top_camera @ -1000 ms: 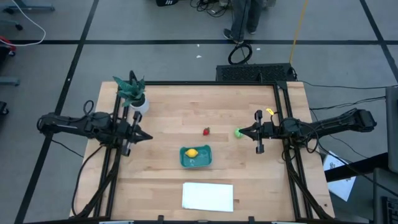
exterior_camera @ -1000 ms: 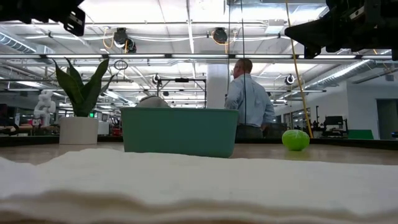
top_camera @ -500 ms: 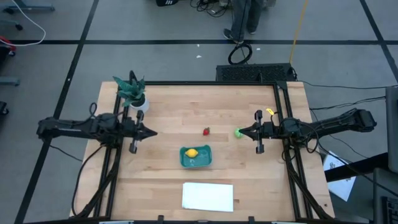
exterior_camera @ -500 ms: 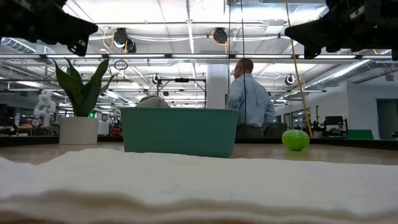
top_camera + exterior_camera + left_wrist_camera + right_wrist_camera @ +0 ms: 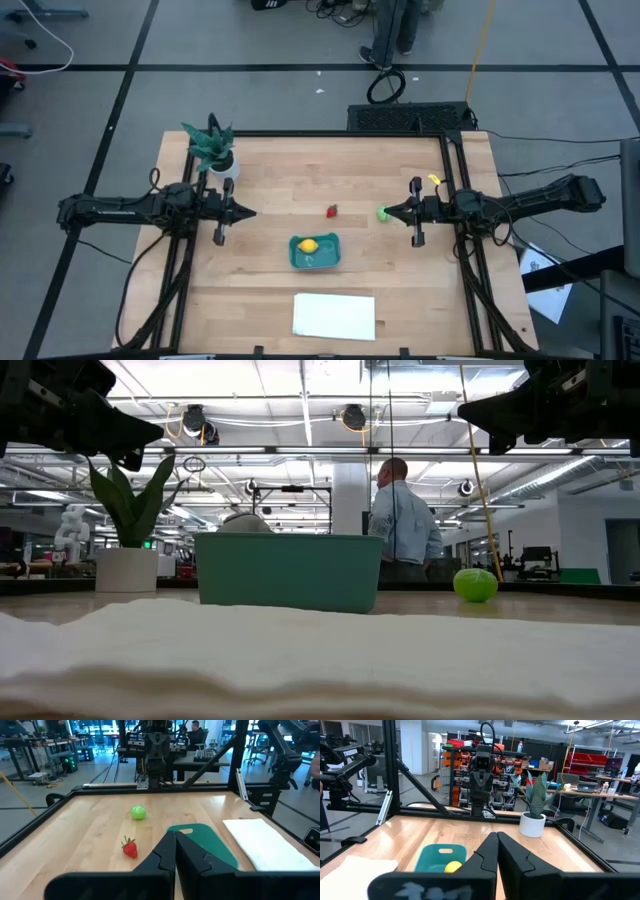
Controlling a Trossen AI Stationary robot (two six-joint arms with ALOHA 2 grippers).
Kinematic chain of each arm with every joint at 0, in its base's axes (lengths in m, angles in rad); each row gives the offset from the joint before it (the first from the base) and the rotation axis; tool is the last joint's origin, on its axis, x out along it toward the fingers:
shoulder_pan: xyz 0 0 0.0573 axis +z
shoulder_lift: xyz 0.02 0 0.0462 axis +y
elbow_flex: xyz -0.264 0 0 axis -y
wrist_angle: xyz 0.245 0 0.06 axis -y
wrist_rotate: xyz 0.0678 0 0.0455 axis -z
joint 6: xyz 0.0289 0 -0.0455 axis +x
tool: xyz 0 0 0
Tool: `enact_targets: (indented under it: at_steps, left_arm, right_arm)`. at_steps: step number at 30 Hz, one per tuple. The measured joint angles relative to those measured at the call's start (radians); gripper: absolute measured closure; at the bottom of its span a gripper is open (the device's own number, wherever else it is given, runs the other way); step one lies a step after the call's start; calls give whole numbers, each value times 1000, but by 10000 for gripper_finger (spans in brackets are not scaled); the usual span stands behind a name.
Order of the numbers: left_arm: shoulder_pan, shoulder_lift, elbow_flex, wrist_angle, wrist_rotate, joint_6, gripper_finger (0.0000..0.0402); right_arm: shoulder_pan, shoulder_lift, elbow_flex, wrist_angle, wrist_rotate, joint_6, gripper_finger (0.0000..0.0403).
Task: Pick and placing Produce into tupperware
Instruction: Put the green cabbage into the blue bin
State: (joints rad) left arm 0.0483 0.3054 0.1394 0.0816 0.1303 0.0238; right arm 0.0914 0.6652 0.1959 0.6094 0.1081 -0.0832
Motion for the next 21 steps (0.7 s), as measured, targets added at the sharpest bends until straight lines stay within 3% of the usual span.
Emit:
enact_targets:
  at_steps: [21]
  left_arm:
    - [3, 2, 0, -12, -8, 128, 396]
  right_arm:
    - [-9, 61, 0, 102, 0, -4, 403]
